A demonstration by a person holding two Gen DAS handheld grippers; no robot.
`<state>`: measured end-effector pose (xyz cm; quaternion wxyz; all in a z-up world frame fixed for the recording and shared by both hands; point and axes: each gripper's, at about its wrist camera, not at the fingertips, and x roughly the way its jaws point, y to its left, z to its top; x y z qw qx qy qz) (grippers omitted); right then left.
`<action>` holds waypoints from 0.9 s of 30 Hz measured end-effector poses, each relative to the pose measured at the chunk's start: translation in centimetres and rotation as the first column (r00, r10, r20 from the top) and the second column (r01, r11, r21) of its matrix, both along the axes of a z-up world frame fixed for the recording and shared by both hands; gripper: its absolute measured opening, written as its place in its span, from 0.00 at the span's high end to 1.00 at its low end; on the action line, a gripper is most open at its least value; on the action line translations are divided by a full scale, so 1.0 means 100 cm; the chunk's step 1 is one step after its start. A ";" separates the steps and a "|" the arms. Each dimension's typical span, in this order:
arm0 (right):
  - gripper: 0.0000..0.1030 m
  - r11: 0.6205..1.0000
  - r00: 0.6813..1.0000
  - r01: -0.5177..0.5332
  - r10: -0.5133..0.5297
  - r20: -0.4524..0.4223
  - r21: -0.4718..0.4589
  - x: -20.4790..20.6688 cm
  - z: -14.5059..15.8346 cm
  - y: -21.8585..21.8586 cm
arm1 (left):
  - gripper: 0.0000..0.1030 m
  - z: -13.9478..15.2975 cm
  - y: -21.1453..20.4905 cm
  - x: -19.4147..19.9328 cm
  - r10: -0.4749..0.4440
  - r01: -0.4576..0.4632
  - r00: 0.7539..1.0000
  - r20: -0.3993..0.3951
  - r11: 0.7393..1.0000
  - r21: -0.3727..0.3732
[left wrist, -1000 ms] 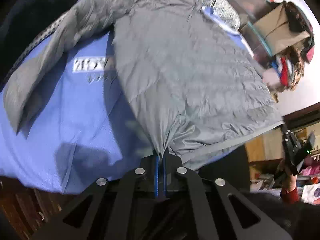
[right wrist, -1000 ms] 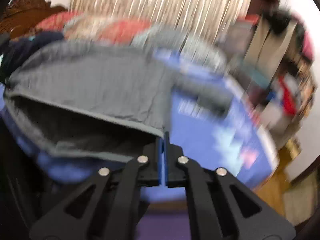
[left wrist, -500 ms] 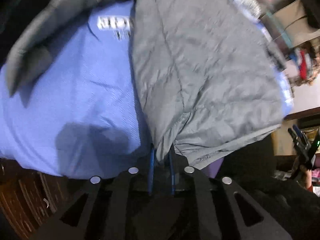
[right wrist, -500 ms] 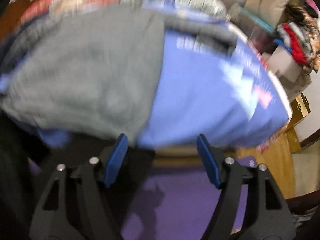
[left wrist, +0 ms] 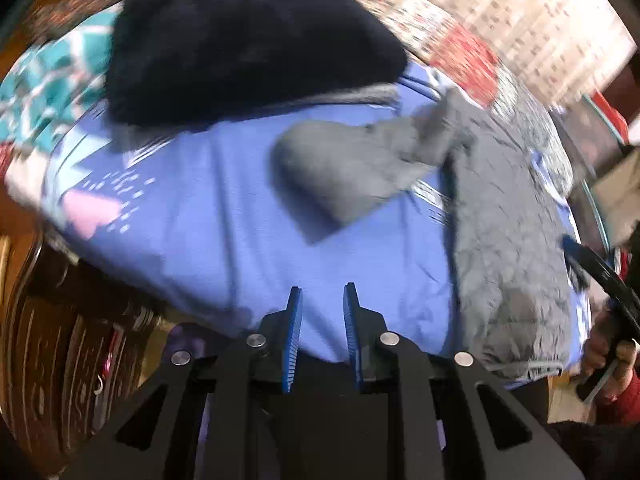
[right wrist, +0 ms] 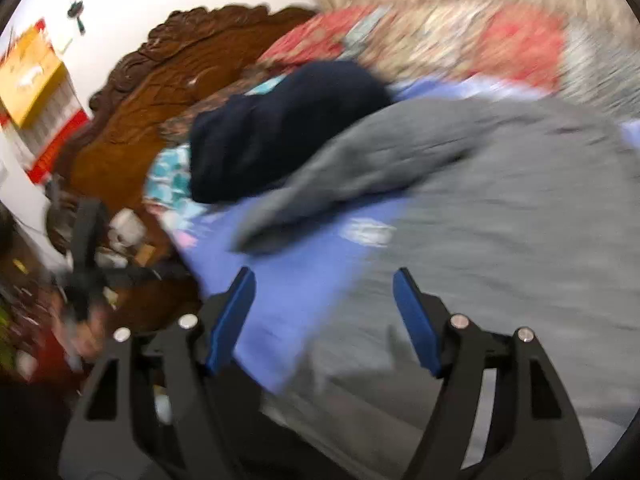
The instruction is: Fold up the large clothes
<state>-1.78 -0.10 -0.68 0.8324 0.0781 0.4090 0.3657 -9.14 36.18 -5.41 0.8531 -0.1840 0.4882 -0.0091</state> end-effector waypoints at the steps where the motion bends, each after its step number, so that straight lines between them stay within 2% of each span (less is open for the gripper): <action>1: 0.31 0.999 0.999 -0.014 0.016 -0.049 0.029 0.015 -0.007 0.021 | 0.57 -0.001 0.011 -0.003 0.022 -0.022 1.000 -0.001 1.000 -0.009; 3: 0.29 0.996 0.986 -0.016 0.031 -0.167 0.087 0.043 -0.023 0.070 | 0.57 -0.010 0.016 -0.005 0.050 -0.050 0.999 -0.002 0.998 -0.022; 5: 0.29 0.995 0.965 0.010 0.016 -0.261 0.097 0.064 -0.041 0.112 | 0.58 -0.015 0.017 -0.009 0.072 -0.072 0.997 -0.002 0.997 -0.033; 7: 0.30 0.995 0.936 0.039 -0.004 -0.351 0.092 0.084 -0.061 0.136 | 0.58 -0.019 0.020 -0.014 0.086 -0.086 0.996 -0.007 0.995 -0.042; 8: 0.44 0.995 0.921 0.042 -0.002 -0.389 0.094 0.091 -0.071 0.143 | 0.58 -0.019 0.021 -0.015 0.089 -0.089 0.996 -0.009 0.995 -0.044; 9: 0.65 0.995 0.911 0.021 0.021 -0.411 0.098 0.098 -0.076 0.152 | 0.58 -0.021 0.021 -0.016 0.089 -0.089 0.996 -0.009 0.995 -0.043; 10: 0.74 0.997 0.911 -0.001 0.035 -0.411 0.083 0.102 -0.075 0.153 | 0.57 -0.020 0.020 -0.015 0.089 -0.090 0.996 -0.009 0.995 -0.037; 11: 0.86 0.996 0.915 -0.032 0.063 -0.398 0.084 0.104 -0.067 0.148 | 0.57 -0.019 0.017 -0.014 0.089 -0.089 0.996 -0.007 0.996 -0.030; 12: 0.90 0.993 0.920 -0.071 0.102 -0.378 0.096 0.105 -0.054 0.140 | 0.57 -0.017 0.015 -0.011 0.082 -0.082 0.997 -0.002 0.996 -0.022; 16: 0.92 0.978 0.942 -0.195 0.209 -0.264 0.079 0.099 0.015 0.059 | 0.57 -0.009 0.008 0.008 0.045 -0.045 0.999 0.000 0.999 -0.003; 17: 0.92 0.973 0.944 -0.227 0.231 -0.236 0.044 0.098 0.037 0.030 | 0.57 -0.005 0.003 0.017 0.033 -0.033 0.999 0.005 0.999 0.003; 19: 0.92 0.968 0.952 -0.248 0.235 -0.195 -0.046 0.100 0.061 -0.011 | 0.57 0.004 -0.009 0.038 0.003 -0.003 1.000 0.018 1.000 0.015; 21: 0.92 0.957 0.976 -0.203 0.180 -0.125 -0.207 0.105 0.086 -0.062 | 0.58 0.016 -0.027 0.059 -0.028 0.027 0.999 0.039 0.999 0.027; 22: 0.92 0.947 0.987 -0.153 0.131 -0.096 -0.282 0.110 0.092 -0.087 | 0.58 0.024 -0.042 0.074 -0.059 0.058 0.997 0.058 0.998 0.029; 23: 0.76 0.937 0.994 -0.100 0.083 -0.065 -0.334 0.111 0.095 -0.106 | 0.58 0.028 -0.051 0.082 -0.078 0.076 0.995 0.067 0.997 0.028; 24: 0.43 0.907 1.000 0.029 -0.025 0.015 -0.420 0.116 0.096 -0.135 | 0.57 0.035 -0.069 0.096 -0.112 0.110 0.991 0.077 0.994 0.028; 25: 0.26 0.878 0.987 0.155 -0.124 0.098 -0.452 0.117 0.095 -0.163 | 0.57 0.038 -0.081 0.105 -0.133 0.131 0.988 0.080 0.991 0.027; 26: 0.19 0.875 0.968 0.243 -0.195 0.156 -0.419 0.114 0.093 -0.191 | 0.57 0.040 -0.094 0.115 -0.158 0.157 0.984 0.080 0.987 0.024; 27: 0.19 0.878 0.959 0.278 -0.230 0.166 -0.389 0.110 0.089 -0.209 | 0.57 0.042 -0.112 0.128 -0.194 0.193 0.978 0.076 0.981 0.025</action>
